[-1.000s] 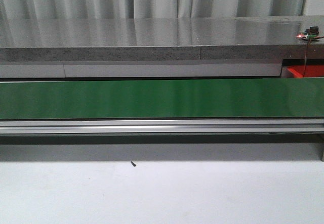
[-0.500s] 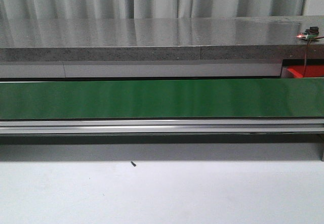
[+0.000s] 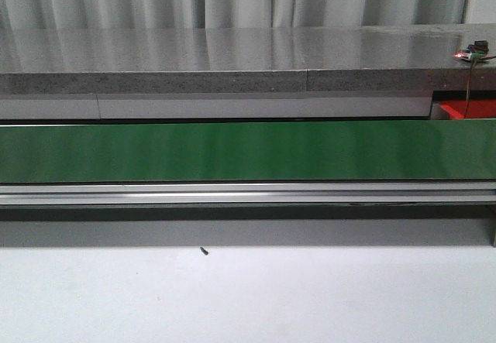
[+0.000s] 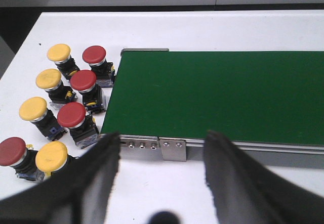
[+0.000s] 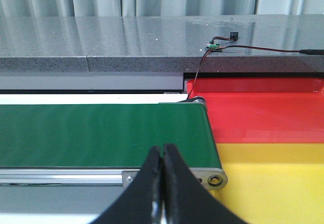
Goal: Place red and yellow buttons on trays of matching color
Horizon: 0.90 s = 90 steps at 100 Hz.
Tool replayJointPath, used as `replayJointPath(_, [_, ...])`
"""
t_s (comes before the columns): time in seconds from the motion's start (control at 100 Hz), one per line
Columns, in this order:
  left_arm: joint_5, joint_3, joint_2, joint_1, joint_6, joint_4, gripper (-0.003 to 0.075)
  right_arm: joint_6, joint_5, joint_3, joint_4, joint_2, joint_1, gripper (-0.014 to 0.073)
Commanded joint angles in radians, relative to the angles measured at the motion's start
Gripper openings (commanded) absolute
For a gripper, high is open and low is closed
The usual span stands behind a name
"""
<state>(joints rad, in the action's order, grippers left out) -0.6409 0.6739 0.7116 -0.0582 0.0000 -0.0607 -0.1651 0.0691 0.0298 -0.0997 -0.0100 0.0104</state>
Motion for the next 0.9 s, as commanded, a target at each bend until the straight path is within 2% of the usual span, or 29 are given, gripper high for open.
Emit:
replayJointPath(0.0, [0.019, 0.065, 0.053, -0.003, 0.0, -0.003, 0.0577, 0.005, -0.081, -0.019, -0.013, -0.017, -0.008, -0.0116])
replayJointPath(0.27, [-0.064, 0.145, 0.207, -0.003, -0.017, 0.0, 0.0549, 0.005, -0.081, -0.019, -0.013, -0.017, -0.008, -0.0116])
replayJointPath(0.5, [-0.073, 0.21, 0.291, -0.02, -0.189, -0.07, 0.0547, 0.005, -0.081, -0.019, -0.013, -0.017, -0.008, -0.0116])
replayJointPath(0.89, [-0.206, 0.335, 0.462, -0.315, -0.174, -0.02, 0.0547, 0.005, -0.081, -0.019, -0.013, -0.017, -0.008, -0.0116])
